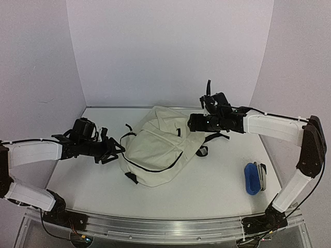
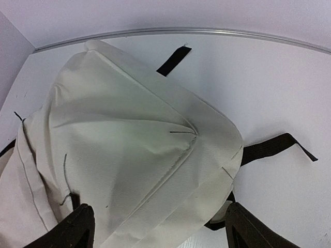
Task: Pack the student bag
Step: Adjust the student bag at the center of the board.
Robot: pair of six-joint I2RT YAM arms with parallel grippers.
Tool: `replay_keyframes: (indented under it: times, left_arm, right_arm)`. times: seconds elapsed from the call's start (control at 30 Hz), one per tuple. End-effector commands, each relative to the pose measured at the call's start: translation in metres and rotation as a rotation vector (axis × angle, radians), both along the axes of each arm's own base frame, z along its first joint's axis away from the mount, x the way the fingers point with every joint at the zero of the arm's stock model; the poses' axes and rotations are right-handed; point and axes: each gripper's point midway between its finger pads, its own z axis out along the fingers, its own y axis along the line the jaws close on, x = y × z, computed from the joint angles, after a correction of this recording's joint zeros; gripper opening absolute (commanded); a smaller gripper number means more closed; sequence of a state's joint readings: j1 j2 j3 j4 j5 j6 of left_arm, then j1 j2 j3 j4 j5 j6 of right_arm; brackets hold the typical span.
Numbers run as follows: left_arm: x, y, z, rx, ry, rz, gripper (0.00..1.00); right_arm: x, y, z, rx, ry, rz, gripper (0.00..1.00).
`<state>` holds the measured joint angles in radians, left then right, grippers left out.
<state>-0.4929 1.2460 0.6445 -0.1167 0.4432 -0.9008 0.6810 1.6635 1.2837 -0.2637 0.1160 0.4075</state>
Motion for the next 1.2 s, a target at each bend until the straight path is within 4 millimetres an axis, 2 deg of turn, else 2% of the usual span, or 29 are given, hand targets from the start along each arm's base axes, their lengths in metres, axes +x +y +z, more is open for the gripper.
replay_keyframes:
  times: [0.0,0.13,0.23,0.37,0.57,0.63,0.73,0.9,1.0,1.17]
  left_arm:
    - [0.001,-0.012,0.003,-0.022,-0.014,-0.023,0.39]
    - [0.004,-0.011,0.001,0.0,-0.023,-0.014,0.14]
    - [0.006,-0.008,0.002,0.018,-0.032,-0.002,0.03]
    - [0.006,-0.005,0.005,0.04,-0.044,0.002,0.0]
    - [0.007,-0.002,0.007,0.059,-0.048,0.011,0.0]
    - [0.007,0.0,0.007,0.068,-0.047,0.018,0.0]
    - [0.009,0.002,0.009,0.09,-0.055,0.023,0.0]
    - [0.021,0.01,0.016,0.165,-0.103,0.016,0.0]
    - [0.037,0.017,0.021,0.211,-0.146,0.012,0.0]
    - [0.077,0.026,0.031,0.276,-0.227,0.002,0.0]
  right_arm:
    - [0.023,0.006,0.003,0.027,-0.015,0.02,0.87]
    - [0.041,0.002,-0.002,0.013,-0.028,0.031,0.85]
    - [0.049,0.008,0.001,-0.006,-0.069,0.093,0.8]
    - [0.055,0.02,0.005,-0.022,-0.102,0.191,0.73]
    - [0.071,0.029,-0.005,-0.064,-0.115,0.247,0.67]
    - [0.075,0.031,-0.012,-0.063,-0.102,0.257,0.59]
    - [0.075,0.034,-0.014,-0.054,-0.095,0.274,0.37]
    - [0.065,0.031,-0.011,-0.034,-0.084,0.28,0.02]
    - [0.049,0.027,-0.009,-0.006,-0.061,0.288,0.0]
    - [0.007,0.023,-0.01,0.052,-0.002,0.321,0.0]
